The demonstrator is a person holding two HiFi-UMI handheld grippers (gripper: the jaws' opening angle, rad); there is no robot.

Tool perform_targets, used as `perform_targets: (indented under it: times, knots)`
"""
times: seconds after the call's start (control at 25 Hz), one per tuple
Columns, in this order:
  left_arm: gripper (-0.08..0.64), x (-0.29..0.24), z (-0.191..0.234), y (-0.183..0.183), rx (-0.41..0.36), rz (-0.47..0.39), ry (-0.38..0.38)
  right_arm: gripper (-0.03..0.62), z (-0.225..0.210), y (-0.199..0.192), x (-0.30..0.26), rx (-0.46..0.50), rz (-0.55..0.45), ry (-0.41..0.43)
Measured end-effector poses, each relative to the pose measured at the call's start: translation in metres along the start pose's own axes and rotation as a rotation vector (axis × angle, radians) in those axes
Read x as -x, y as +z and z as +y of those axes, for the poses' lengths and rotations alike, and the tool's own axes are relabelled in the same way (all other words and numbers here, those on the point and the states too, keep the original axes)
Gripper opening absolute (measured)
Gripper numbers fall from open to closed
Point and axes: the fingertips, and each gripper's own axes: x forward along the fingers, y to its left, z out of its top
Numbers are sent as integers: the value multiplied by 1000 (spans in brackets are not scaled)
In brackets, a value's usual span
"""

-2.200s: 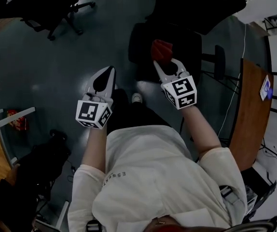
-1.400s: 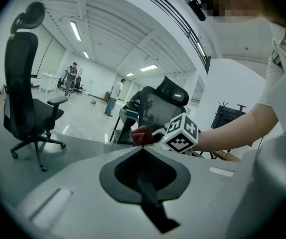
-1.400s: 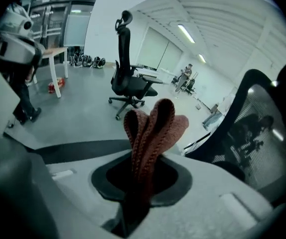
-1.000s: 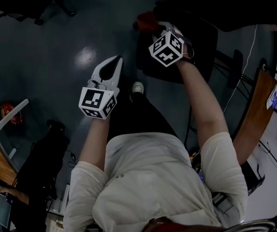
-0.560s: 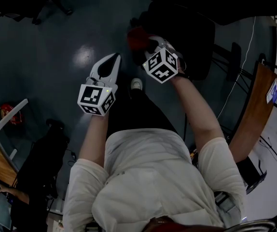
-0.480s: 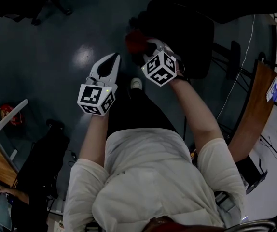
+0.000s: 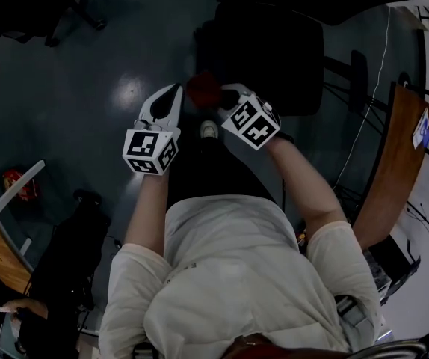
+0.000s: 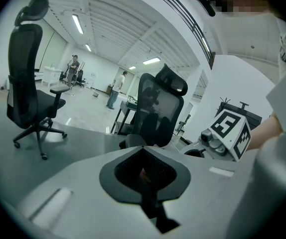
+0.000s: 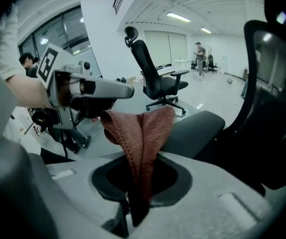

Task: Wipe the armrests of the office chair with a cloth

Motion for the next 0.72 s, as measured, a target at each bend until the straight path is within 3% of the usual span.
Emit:
perform_targets:
  times: [0.08, 0.2, 0.4, 0.52, 0.72]
  knots:
    - [17, -7, -7, -7, -4, 5, -19, 49, -18, -4, 15, -49, -50, -46]
    - [17, -24, -24, -23, -41, 37, -84, 49, -83, -9, 34, -143, -121, -212]
    - [17, -49, -30, -52, -60, 112, -91, 49, -181, -12, 25, -249, -127, -378]
    - [17, -53, -25, -64, -63, 148, -80, 49, -208, -2, 3, -290, -115, -378]
    - [17, -58, -17, -73, -39, 164, -64, 49, -200, -3, -25, -233, -63, -300]
